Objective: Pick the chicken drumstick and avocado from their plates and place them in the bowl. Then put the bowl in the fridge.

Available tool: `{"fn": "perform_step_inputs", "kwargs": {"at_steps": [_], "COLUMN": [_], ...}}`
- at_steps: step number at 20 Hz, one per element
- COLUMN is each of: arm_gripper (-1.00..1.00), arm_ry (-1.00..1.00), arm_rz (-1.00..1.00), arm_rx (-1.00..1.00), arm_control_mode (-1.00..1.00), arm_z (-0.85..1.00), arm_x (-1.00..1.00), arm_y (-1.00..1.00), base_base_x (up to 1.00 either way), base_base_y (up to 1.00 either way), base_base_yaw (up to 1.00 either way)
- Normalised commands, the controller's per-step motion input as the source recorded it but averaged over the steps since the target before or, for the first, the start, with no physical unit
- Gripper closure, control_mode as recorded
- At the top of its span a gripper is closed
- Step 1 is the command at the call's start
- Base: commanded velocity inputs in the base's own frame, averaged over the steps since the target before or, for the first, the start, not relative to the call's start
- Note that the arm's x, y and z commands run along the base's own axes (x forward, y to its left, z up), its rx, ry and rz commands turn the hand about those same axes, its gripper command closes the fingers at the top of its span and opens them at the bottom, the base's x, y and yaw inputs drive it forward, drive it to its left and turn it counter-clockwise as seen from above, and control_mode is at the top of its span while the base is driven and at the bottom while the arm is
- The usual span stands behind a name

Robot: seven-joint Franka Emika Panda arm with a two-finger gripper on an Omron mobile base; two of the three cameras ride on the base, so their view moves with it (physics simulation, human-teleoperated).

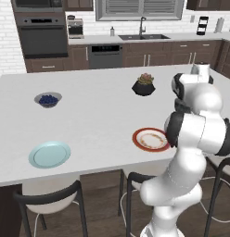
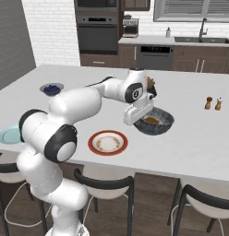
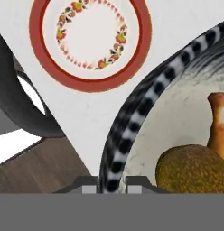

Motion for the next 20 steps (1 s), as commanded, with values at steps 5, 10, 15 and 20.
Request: {"fn": "perform_step_inputs", "kwargs": {"at_steps": [5, 10, 15, 20], "arm_gripper": [1.00, 1.00, 1.00, 1.00], "arm_ry": [-0.01, -0.15, -0.12, 0.00], "arm_rz": [0.43, 0.31, 0.23, 0.20], "arm_rx": [-0.16, -0.12, -0.01, 0.03], "arm_control_mode": [-1.00, -1.00, -1.00, -1.00], "arm_z": [0.73, 0.73, 0.69, 0.48], "arm_x": [-0.87, -0.91, -0.69, -0.57], "arm_y": [0.79, 0.75, 0.88, 0.68], "base_base_x": [0.00, 0.00, 0.00, 0.00], "base_base_y": [0.00, 0.00, 0.00, 0.00], "base_base_yaw": [0.00, 0.00, 0.00, 0.00]}}
